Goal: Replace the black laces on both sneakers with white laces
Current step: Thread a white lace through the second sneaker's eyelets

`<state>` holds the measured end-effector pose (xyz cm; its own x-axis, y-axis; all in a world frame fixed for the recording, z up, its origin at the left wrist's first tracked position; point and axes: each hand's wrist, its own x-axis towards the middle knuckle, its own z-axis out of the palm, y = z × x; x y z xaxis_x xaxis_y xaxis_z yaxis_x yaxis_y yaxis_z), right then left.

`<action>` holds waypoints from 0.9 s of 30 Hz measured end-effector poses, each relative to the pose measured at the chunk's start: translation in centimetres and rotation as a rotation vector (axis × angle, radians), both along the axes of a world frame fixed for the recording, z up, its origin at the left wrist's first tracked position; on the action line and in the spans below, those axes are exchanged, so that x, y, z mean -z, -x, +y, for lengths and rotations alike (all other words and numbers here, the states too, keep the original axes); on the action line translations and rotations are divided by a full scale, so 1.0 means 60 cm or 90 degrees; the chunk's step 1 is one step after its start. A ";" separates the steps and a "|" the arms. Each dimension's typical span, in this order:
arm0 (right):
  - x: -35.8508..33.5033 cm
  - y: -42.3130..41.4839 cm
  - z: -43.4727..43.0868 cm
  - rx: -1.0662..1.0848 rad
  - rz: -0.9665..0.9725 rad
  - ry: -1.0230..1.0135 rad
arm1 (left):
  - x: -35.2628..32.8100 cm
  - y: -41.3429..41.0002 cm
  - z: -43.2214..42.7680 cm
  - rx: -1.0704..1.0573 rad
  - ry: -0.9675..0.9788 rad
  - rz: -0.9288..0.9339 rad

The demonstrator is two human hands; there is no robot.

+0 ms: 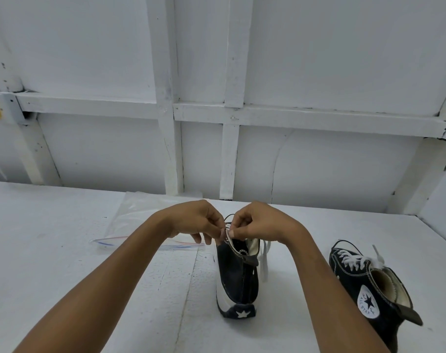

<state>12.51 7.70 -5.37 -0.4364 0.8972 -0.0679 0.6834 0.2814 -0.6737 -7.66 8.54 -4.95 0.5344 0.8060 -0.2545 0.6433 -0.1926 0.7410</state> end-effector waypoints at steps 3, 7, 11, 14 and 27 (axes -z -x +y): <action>0.001 -0.009 0.003 0.017 0.003 0.001 | -0.008 0.016 0.004 -0.016 0.010 -0.095; 0.002 -0.024 0.009 0.054 0.056 0.008 | -0.011 0.027 0.009 -0.076 0.091 -0.414; 0.006 -0.038 0.016 0.115 0.123 -0.003 | -0.005 0.018 0.002 -0.137 0.236 -0.626; 0.007 -0.050 0.015 0.111 0.143 -0.001 | 0.004 0.014 -0.001 -0.185 0.165 -0.429; 0.039 -0.083 -0.023 0.082 0.110 0.235 | -0.008 0.033 -0.021 -0.057 0.073 0.015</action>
<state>17.48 6.29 -7.69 -0.3556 0.8744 -0.3301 0.5659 -0.0796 -0.8206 -9.67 7.26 -4.46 0.4550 0.8150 -0.3588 0.6711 -0.0490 0.7397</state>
